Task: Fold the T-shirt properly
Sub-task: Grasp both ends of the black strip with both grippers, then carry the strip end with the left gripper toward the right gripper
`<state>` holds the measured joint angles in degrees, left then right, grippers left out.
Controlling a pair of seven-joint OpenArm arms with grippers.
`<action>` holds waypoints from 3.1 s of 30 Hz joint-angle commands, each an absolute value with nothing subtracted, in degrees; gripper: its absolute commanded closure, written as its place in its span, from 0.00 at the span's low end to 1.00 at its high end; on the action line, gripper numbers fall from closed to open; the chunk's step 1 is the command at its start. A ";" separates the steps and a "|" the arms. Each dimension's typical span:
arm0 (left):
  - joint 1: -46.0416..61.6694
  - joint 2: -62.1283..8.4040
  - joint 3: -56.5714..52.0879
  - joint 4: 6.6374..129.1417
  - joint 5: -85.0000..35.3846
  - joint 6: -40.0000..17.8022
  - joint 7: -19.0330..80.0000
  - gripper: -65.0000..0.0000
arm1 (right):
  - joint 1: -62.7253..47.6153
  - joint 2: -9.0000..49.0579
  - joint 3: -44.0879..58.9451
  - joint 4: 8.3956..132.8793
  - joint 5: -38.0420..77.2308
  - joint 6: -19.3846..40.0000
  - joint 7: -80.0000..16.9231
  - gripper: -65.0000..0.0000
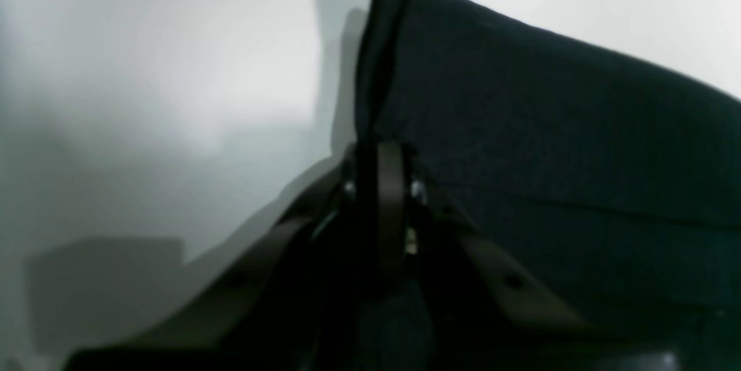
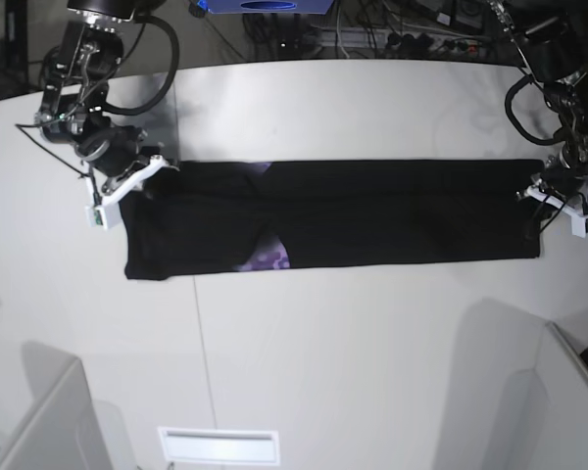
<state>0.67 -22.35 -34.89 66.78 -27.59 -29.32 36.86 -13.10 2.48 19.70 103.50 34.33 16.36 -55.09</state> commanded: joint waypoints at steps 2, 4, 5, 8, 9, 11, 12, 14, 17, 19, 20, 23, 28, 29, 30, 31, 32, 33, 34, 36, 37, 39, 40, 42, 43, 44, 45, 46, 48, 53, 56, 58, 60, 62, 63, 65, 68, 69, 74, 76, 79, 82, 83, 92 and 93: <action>1.63 -23.43 -35.21 71.34 -28.70 -29.67 35.65 1.00 | -12.79 3.03 19.82 104.57 34.77 16.66 -54.11 1.00; 3.30 -23.25 -35.21 74.86 -28.70 -29.67 35.56 1.00 | -12.88 3.03 19.82 104.57 34.77 16.66 -54.11 1.00; 4.09 -23.16 -35.12 76.53 -28.70 -29.41 35.56 1.00 | -12.88 3.03 19.82 104.57 34.77 16.66 -54.11 1.00; 6.37 -21.14 -35.12 82.86 -28.70 -29.32 35.74 1.00 | -12.88 3.03 19.82 104.48 34.77 16.66 -54.11 1.00; 6.90 -20.62 -35.12 84.88 -28.70 -29.32 35.74 1.00 | -12.88 3.12 19.82 104.40 34.77 16.66 -54.11 1.00; 8.92 -19.47 -34.77 89.10 -28.70 -29.32 35.74 1.00 | -12.88 3.12 19.82 104.40 34.77 16.66 -54.11 1.00; 9.71 -18.68 -34.77 90.95 -28.70 -29.32 35.74 1.00 | -12.88 3.12 19.82 104.40 34.77 16.66 -54.11 1.00; 10.68 -17.10 -34.77 93.93 -28.70 -29.32 35.74 1.00 | -12.88 3.12 19.82 104.40 34.77 16.66 -54.11 1.00; 11.65 -15.25 -34.77 97.01 -28.70 -29.32 37.41 1.00 | -12.88 3.12 19.82 104.22 34.77 16.57 -54.11 1.00; 11.56 -14.29 -34.77 98.86 -28.70 -29.32 40.04 1.00 | -12.88 3.12 19.82 104.22 34.77 16.57 -54.11 1.00; 11.38 -13.76 -34.77 99.74 -28.70 -29.32 41.36 1.00 | -12.88 3.12 19.82 104.22 34.68 16.57 -54.11 1.00; 11.21 -12.26 -34.68 102.20 -28.70 -29.32 42.86 1.00 | -12.88 3.12 19.82 104.22 34.68 16.57 -54.11 1.00; 11.12 -11.47 -29.67 104.40 -28.70 -29.14 44.44 1.00 | -12.88 3.12 19.82 104.22 34.68 16.57 -54.11 1.00; 11.12 -11.38 -28.70 104.57 -28.70 -28.88 44.44 1.00 | -12.88 3.12 19.82 104.22 34.68 16.57 -54.11 1.00; 11.12 -11.38 -27.56 104.57 -28.70 -28.09 44.44 1.00 | -12.88 3.12 19.82 104.22 34.68 16.57 -54.11 1.00; 11.12 -11.38 -26.24 104.57 -28.70 -26.95 44.35 1.00 | -12.88 3.12 19.82 104.22 34.68 16.57 -54.11 1.00; 11.12 -11.38 -25.19 104.57 -28.97 -25.89 44.26 1.00 | -12.88 3.12 19.82 104.22 34.68 16.57 -54.11 1.00; 11.12 -11.30 -23.87 104.57 -29.14 -25.01 44.18 1.00 | -12.79 3.12 19.82 104.13 34.68 16.57 -54.11 1.00; 11.12 -11.30 -22.73 104.57 -29.14 -24.57 44.09 1.00 | -12.79 3.12 19.82 104.13 34.68 16.57 -54.11 1.00; 11.12 -11.30 -20.26 104.57 -29.23 -24.04 44.09 1.00 | -12.70 3.12 19.82 104.13 34.68 16.57 -54.11 1.00; 11.03 -10.86 -19.30 104.57 -29.23 -24.04 44.09 1.00 | -12.62 3.12 19.82 104.13 34.68 16.57 -54.11 1.00; 10.59 -9.54 -17.71 104.57 -28.70 -24.04 44.09 1.00 | -12.53 3.21 19.82 104.04 34.68 16.57 -54.11 1.00; 10.07 -9.01 -17.01 104.40 -28.70 -24.04 44.35 1.00 | -12.53 3.21 19.82 104.04 34.68 16.57 -54.11 1.00; 9.54 -7.78 -16.31 104.13 -28.70 -24.04 44.35 1.00 | -12.44 3.38 19.82 104.04 34.68 16.57 -54.11 1.00; 9.36 -7.34 -15.78 104.04 -28.70 -23.96 44.35 1.00 | -12.44 3.91 19.82 104.04 34.68 16.57 -54.11 1.00; 9.10 -6.99 -15.16 104.04 -28.70 -23.52 44.35 1.00 | -12.44 4.00 19.82 104.04 34.68 16.57 -54.11 1.00; 8.84 -6.90 -14.11 104.04 -28.70 -22.73 44.35 1.00 | -12.44 4.09 19.82 104.04 34.68 16.57 -54.11 1.00; 8.57 -6.90 -12.62 103.96 -28.70 -21.49 44.35 1.00 | -12.44 4.26 19.91 104.04 34.68 16.57 -54.11 1.00; 8.48 -6.90 -10.33 103.96 -28.70 -19.82 44.18 1.00 | -12.44 4.53 21.49 104.04 34.68 16.57 -54.11 1.00; 6.20 -6.02 -5.32 103.08 -28.97 -17.89 44.35 1.00 | -12.44 4.70 24.48 104.04 34.68 16.57 -54.11 1.00; 4.88 -5.67 -3.12 102.46 -28.97 -17.54 44.35 1.00 | -12.62 4.70 26.07 104.04 34.68 16.57 -54.20 1.00; 4.35 -5.67 -1.36 101.76 -29.14 -17.01 44.35 1.00 | -12.70 4.70 27.03 104.04 34.68 16.57 -54.20 1.00; 4.09 -5.67 -0.04 100.79 -29.14 -16.31 44.18 1.00 | -12.70 4.79 27.65 104.04 34.68 16.57 -54.20 1.00; 4.00 -5.58 1.45 99.74 -29.14 -16.31 44.00 1.00 | -12.79 4.79 28.35 104.04 34.68 16.57 -54.20 1.00; 3.91 -5.58 1.98 99.38 -29.14 -16.31 44.00 1.00 | -12.79 4.79 28.53 104.04 34.68 16.57 -54.20 1.00; 3.21 -4.79 2.86 98.33 -28.97 -16.31 44.00 1.00 | -12.79 4.79 28.70 104.04 34.68 16.57 -54.20 1.00; 2.51 -3.30 2.95 96.22 -28.79 -16.31 44.00 1.00 | -12.70 4.79 28.70 104.04 34.68 16.57 -54.20 1.00; 2.33 -2.86 2.95 95.52 -28.79 -16.31 44.00 1.00 | -12.53 4.79 28.70 104.04 34.68 16.57 -54.20 1.00; 1.27 -1.80 2.95 94.81 -28.97 -16.31 44.00 1.00 | -12.53 4.79 28.70 104.04 34.68 16.57 -54.20 1.00; 0.75 -1.19 2.95 94.81 -28.79 -16.31 44.18 1.00 | -12.53 4.79 28.70 104.04 34.68 16.57 -54.20 1.00; 0.04 -0.84 3.03 93.93 -28.79 -16.31 44.35 1.00 | -12.44 4.79 28.62 104.04 34.68 16.57 -54.20 1.00; -0.48 -0.31 3.03 92.35 -28.79 -16.31 44.35 1.00 | -12.44 4.79 28.62 104.04 34.68 16.57 -54.20 1.00; -0.48 -0.22 3.03 91.82 -28.79 -16.31 44.35 1.00 | -12.44 4.79 28.62 103.96 34.68 16.57 -54.20 1.00; -0.40 -0.22 3.21 91.47 -28.79 -16.31 44.35 1.00 | -11.82 4.79 28.62 102.55 34.68 16.57 -54.11 1.00; -0.31 -0.31 4.09 91.47 -28.79 -16.31 44.35 1.00 | -11.47 4.79 28.62 101.93 34.68 16.57 -54.11 1.00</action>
<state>0.40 -0.43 3.64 90.15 -27.62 -15.94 45.65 -12.16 4.21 28.40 101.16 34.11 16.34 -55.13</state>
